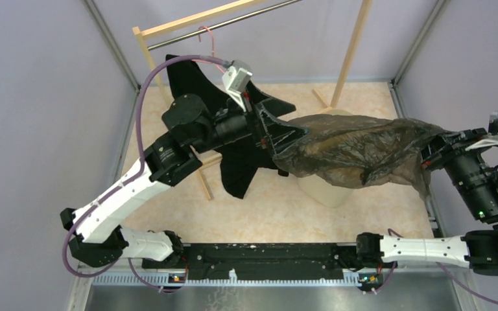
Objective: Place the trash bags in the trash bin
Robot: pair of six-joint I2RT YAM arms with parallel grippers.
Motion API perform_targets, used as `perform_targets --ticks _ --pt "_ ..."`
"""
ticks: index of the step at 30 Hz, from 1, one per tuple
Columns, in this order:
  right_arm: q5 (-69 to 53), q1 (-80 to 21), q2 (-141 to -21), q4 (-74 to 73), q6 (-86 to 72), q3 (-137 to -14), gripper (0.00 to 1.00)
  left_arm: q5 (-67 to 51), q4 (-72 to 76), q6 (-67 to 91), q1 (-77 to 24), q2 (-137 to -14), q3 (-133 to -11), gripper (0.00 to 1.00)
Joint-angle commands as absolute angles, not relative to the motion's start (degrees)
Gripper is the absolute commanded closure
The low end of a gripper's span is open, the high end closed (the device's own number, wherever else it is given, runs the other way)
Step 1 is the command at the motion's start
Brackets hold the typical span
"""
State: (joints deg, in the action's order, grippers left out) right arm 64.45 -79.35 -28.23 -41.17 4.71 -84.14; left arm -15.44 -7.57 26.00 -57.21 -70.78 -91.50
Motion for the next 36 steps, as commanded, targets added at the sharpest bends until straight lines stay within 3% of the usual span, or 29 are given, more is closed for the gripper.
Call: perform_targets --ticks 1,7,12,20,27,36 --pt "68.2 -81.2 -28.8 -34.1 10.8 -86.8 1.00 -13.7 -10.2 21.4 -57.5 -77.1 -96.1 0.02" --pt "69.3 -81.9 -32.1 -22.3 23.6 -91.7 1.00 -9.8 -12.1 17.6 -57.5 -80.7 -96.6 0.01" --pt "71.6 -83.5 -33.9 -21.8 26.8 -92.6 1.00 -10.0 -9.7 16.3 -57.5 -85.7 -97.3 0.02" --pt "75.1 -88.8 -30.1 -16.4 24.9 -84.3 1.00 -14.2 -9.1 16.3 -57.5 -96.6 -103.5 0.16" --pt "76.2 -100.4 -33.7 9.3 44.8 -81.1 1.00 -14.3 -6.8 17.9 -57.8 -99.7 -101.1 0.24" --pt "72.0 -101.2 -37.1 27.7 55.7 -74.2 1.00 -2.4 -15.5 15.2 -57.8 -104.7 -106.8 0.25"
